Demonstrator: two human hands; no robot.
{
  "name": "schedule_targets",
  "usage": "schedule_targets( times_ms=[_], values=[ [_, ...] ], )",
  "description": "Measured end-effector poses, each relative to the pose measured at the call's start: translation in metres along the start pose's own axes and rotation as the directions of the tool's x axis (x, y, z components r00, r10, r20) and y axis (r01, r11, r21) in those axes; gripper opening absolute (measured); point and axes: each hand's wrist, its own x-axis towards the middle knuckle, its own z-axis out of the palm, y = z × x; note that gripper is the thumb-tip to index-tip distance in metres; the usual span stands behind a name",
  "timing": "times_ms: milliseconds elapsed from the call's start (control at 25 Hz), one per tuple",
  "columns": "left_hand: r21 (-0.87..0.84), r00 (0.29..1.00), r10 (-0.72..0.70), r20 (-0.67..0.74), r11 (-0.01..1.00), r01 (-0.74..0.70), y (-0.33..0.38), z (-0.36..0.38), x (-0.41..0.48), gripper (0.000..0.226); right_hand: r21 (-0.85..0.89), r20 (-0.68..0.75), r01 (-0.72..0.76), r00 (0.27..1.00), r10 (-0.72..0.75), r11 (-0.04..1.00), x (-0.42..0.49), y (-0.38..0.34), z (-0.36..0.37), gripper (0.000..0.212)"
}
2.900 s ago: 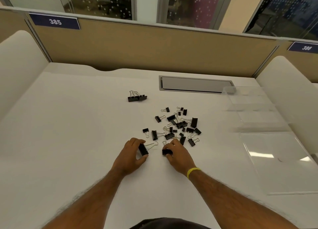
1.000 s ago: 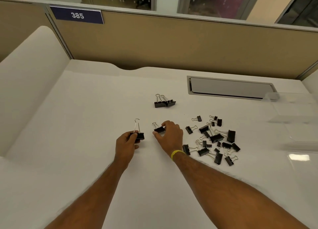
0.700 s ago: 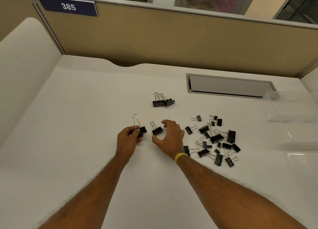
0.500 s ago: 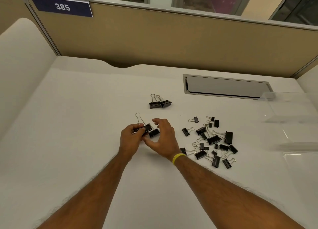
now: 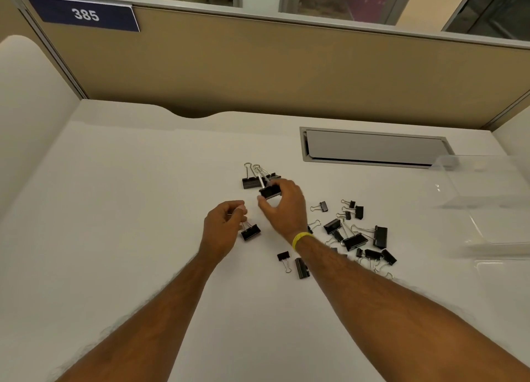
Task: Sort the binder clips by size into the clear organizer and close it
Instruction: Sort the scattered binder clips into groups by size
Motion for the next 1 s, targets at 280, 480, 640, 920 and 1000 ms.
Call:
schedule_targets(
  times_ms=[280,480,640,920,1000],
  values=[
    [0.416,0.951,0.308,-0.018,0.867,-0.273,-0.036,-0.010,-0.006,0.036,-0.047,-0.011,-0.232,0.973,0.231,0.972,0.061,0.048,-0.018,0.050],
    [0.622,0.911,0.388,0.142,0.680,-0.387,-0.054,-0.011,-0.016,0.066,-0.033,0.017,-0.186,0.982,0.186,0.982,0.068,0.061,-0.010,0.049],
    [0.733,0.896,0.390,0.210,0.544,-0.408,-0.052,-0.006,-0.014,0.080,-0.011,-0.035,-0.167,0.985,0.167,0.986,0.067,0.065,-0.002,0.050],
    [0.746,0.898,0.388,0.208,0.531,-0.402,-0.052,-0.006,-0.014,0.085,0.049,-0.004,-0.193,0.981,0.193,0.980,0.064,0.064,-0.002,0.052],
    [0.749,0.897,0.385,0.216,0.524,-0.406,-0.051,-0.005,-0.014,0.086,0.072,0.025,-0.208,0.978,0.207,0.975,0.066,0.063,-0.009,0.050]
  ],
)
